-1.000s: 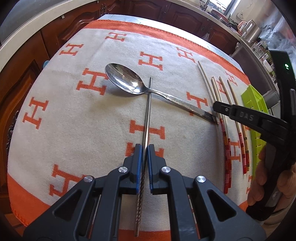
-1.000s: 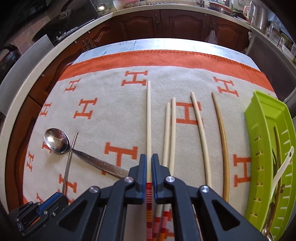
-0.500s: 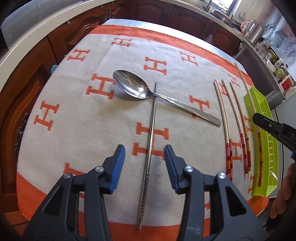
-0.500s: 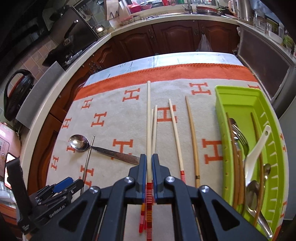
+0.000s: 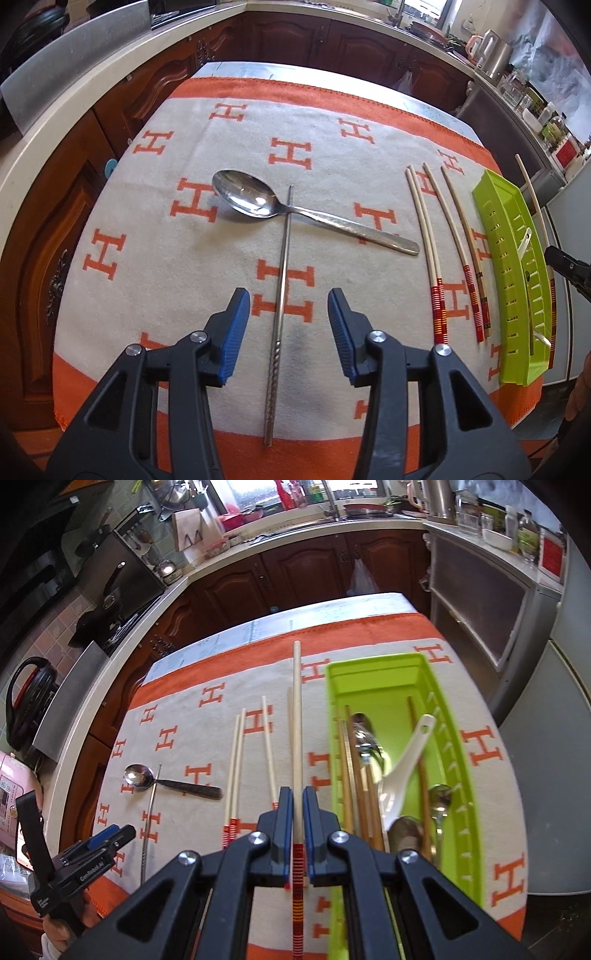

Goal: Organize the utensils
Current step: 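Open the left tool off the steel chopstick while the right tool lifts the red-banded chopstick, then lower the red-banded chopstick into the green tray and open the right tool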

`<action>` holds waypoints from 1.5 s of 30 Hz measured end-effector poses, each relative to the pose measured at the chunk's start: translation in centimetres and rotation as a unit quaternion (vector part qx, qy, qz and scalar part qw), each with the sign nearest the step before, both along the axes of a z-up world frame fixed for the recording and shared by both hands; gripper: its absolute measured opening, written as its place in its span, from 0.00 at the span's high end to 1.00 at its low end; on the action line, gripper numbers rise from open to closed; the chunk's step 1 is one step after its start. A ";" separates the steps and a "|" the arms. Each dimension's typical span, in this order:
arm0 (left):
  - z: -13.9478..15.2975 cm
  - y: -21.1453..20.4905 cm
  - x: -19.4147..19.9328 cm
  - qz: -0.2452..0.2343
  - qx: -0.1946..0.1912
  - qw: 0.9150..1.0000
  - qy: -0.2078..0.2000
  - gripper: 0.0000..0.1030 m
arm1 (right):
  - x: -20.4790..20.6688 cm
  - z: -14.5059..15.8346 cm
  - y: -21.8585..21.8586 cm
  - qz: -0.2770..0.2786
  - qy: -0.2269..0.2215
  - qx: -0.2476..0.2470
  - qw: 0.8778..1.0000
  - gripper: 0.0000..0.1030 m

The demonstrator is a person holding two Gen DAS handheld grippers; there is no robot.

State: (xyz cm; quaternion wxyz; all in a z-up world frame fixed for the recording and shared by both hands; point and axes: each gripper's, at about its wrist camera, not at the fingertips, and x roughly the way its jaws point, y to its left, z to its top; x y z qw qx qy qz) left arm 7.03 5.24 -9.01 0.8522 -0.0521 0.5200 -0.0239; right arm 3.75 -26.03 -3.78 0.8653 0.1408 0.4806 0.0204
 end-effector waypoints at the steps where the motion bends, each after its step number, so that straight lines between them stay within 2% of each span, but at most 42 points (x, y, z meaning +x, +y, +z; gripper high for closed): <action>1: 0.2 -0.3 -0.1 -0.004 0.002 1.000 -0.002 0.60 | -0.2 0.0 -0.5 -0.003 0.001 -0.003 1.000 0.95; 10: 1.4 -2.9 -0.2 -0.034 0.008 0.999 -0.011 0.60 | -1.0 -0.5 -3.3 -0.022 0.012 -0.036 0.999 0.95; 16: 2.2 -4.5 0.2 -0.051 0.007 0.999 -0.018 0.60 | -1.1 -1.1 -4.4 -0.020 0.024 -0.040 0.999 0.94; 28: 2.2 -7.9 0.6 -0.084 0.014 0.996 -0.013 0.60 | -0.5 -2.8 -3.9 0.006 0.048 -0.013 0.999 0.94; 45: 1.6 -8.7 0.7 -0.094 0.012 0.995 -0.001 0.60 | -0.7 -2.2 -2.1 0.035 0.036 0.016 0.999 0.94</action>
